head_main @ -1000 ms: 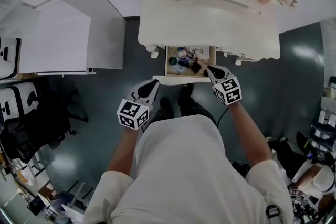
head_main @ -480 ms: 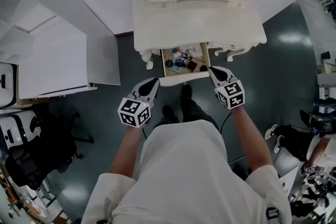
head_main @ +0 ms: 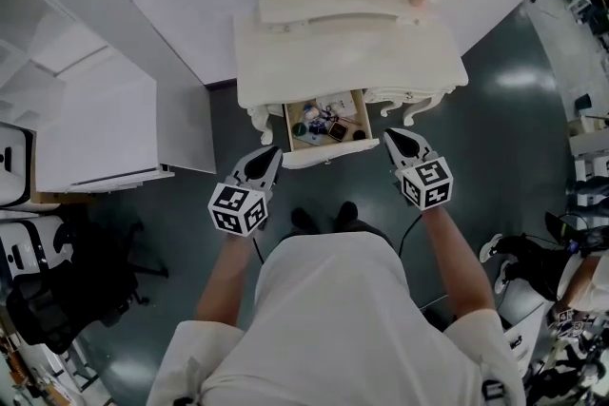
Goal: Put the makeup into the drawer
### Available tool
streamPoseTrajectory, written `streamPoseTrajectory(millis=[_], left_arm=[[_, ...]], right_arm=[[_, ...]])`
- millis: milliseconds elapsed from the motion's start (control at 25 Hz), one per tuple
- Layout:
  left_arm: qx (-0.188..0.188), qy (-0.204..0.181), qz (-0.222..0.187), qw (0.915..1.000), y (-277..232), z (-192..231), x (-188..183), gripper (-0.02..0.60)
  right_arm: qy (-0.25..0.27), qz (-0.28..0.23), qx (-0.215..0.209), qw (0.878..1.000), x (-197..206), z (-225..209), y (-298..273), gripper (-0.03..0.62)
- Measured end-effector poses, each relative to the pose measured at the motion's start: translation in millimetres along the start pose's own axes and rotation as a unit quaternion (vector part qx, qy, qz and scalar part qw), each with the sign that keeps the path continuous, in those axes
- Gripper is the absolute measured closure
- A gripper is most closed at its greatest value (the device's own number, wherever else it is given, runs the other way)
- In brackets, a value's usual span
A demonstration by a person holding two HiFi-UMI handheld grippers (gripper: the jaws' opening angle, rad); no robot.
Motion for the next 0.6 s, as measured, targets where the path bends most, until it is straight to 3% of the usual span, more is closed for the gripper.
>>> streamPoseTrajectory(millis=[600], left_arm=[[-0.052, 0.012, -0.047, 0.9975, 9.8, -34.1, -25.7, 0.560]], right_arm=[[-0.003, -0.049, -0.011, 0.999, -6.4, -27.9, 40.0, 0.566]])
Point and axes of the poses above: the fingertips, and each gripper's own axes: y backward along the fingers, z to its left, x out of its underside, the point moved 3 cm from there along y, backward along the fingers, and after that the axes turned 13 degrees about z, right-handed, at the moved point
